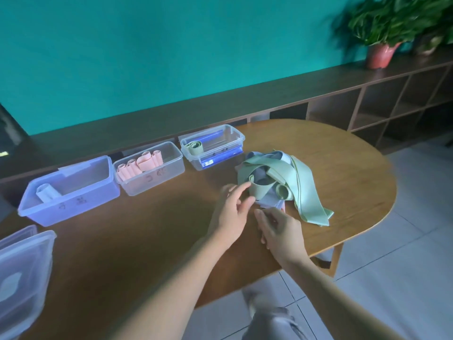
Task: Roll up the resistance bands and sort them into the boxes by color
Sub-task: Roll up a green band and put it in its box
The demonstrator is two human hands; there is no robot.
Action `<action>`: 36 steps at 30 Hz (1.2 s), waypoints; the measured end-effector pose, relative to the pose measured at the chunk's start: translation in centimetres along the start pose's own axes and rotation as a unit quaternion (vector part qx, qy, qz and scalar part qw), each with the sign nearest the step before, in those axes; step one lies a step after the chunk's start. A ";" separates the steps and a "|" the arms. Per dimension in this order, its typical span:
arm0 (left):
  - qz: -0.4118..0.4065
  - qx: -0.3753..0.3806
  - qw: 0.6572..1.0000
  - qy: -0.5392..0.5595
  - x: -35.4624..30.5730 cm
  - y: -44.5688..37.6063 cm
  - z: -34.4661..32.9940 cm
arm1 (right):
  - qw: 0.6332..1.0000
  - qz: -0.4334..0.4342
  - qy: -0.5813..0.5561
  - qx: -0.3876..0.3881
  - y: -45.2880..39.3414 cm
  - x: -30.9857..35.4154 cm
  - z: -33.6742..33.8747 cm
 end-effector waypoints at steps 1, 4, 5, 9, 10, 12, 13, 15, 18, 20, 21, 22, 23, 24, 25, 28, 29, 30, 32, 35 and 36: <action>-0.019 0.005 1.000 -0.011 -0.3 -0.7 -0.3 | 1.000 -0.001 -0.001 0.003 0.0 0.0 0.0; -0.048 0.014 0.996 -0.074 -0.3 -2.7 -0.7 | 1.000 -0.010 -0.008 0.011 0.0 0.1 0.0; -0.048 0.024 0.995 -0.089 -0.2 -3.2 -0.7 | 1.000 -0.012 -0.011 0.011 0.1 0.2 0.0; -0.030 0.069 0.986 -0.148 -0.4 -4.2 0.3 | 0.999 -0.038 -0.031 0.013 0.3 0.6 0.0; -0.031 0.067 0.984 -0.163 -0.5 -4.4 0.6 | 0.998 -0.046 -0.039 0.018 0.4 0.7 0.0; -0.037 0.076 0.978 -0.191 -0.9 -4.4 1.2 | 0.997 -0.055 -0.048 0.032 0.6 1.0 0.1; -0.044 0.083 0.975 -0.201 -1.1 -4.4 1.3 | 0.996 -0.057 -0.049 0.037 0.7 1.1 0.2; -0.054 0.085 0.973 -0.209 -1.8 -4.2 1.7 | 0.996 -0.060 -0.051 0.043 0.8 1.4 0.5; -0.048 0.074 0.971 -0.223 -3.2 -4.5 2.9 | 0.996 -0.057 -0.062 0.043 0.9 2.0 1.0; -0.018 0.074 0.975 -0.207 -4.2 -5.0 4.3 | 0.995 -0.048 -0.069 0.047 0.9 2.9 1.3; -0.001 0.072 0.978 -0.195 -4.6 -5.2 5.1 | 0.995 -0.040 -0.073 0.048 0.7 3.6 1.6; 0.014 0.070 0.980 -0.185 -5.1 -5.5 5.9 | 0.995 -0.032 -0.079 0.048 0.5 4.4 1.8; 0.029 0.069 0.982 -0.176 -5.5 -5.7 6.8 | 0.995 -0.026 -0.088 0.047 0.3 5.2 2.0; 0.046 0.069 0.983 -0.164 -5.8 -5.8 7.6 | 0.994 -0.020 -0.097 0.046 0.1 6.0 2.1; 0.060 0.071 0.984 -0.153 -6.1 -5.9 8.4 | 0.994 -0.013 -0.104 0.045 -0.2 6.7 2.1; 0.081 0.061 0.987 -0.121 -7.3 -5.7 11.1 | 0.992 0.006 -0.116 0.052 -0.4 9.1 2.0; 0.085 0.052 0.989 -0.111 -7.7 -5.6 12.1 | 0.991 0.017 -0.121 0.056 -0.4 10.0 2.1; 0.090 0.041 0.990 -0.100 -8.2 -5.5 13.0 | 0.990 0.031 -0.122 0.059 -0.3 10.8 2.1; 0.109 0.019 0.992 -0.065 -9.2 -5.1 14.7 | 0.988 0.059 -0.125 0.064 0.2 12.5 2.3; 0.140 -0.016 0.990 -0.008 -10.4 -4.8 17.2 | 0.983 0.086 -0.144 0.076 1.0 15.0 2.3; 0.151 -0.029 0.988 0.011 -10.8 -4.6 18.1 | 0.981 0.092 -0.152 0.083 1.3 15.9 2.2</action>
Point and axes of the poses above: each hand's wrist, its own y-axis away from the middle knuckle, its own z-axis out of the back of the hand, x = y × z, the point moved 5 cm from there along -y, towards the middle knuckle, and after that the axes turned 12 degrees about -x, right-handed, at the moved point
